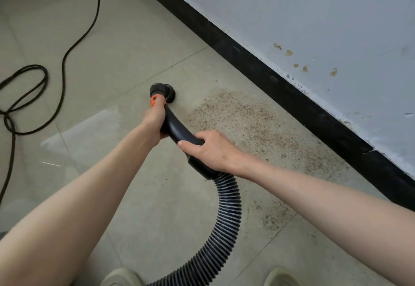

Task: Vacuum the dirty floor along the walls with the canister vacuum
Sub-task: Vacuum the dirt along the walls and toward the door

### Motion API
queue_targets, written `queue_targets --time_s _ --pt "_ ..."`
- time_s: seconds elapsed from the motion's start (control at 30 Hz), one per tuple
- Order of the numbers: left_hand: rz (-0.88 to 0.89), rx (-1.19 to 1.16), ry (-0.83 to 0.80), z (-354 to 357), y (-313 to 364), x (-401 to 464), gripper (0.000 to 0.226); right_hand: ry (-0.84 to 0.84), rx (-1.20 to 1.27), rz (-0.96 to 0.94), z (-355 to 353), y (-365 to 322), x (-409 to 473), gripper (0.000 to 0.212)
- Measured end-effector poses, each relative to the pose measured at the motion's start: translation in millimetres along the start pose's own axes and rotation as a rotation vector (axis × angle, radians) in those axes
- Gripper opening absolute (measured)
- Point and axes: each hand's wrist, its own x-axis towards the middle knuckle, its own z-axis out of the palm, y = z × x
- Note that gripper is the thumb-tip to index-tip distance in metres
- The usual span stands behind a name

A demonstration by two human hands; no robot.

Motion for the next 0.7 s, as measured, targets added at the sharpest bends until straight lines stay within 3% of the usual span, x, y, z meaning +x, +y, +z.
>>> queue_targets --time_s 0.33,0.7 --pt "0.020 0.085 -0.141 53 14 3 0.044 0.125 0.048 0.086 -20 19 4 0.045" --pt "0.056 0.256 -0.223 103 26 17 0.050 0.255 0.161 0.160 -30 41 12 0.040"
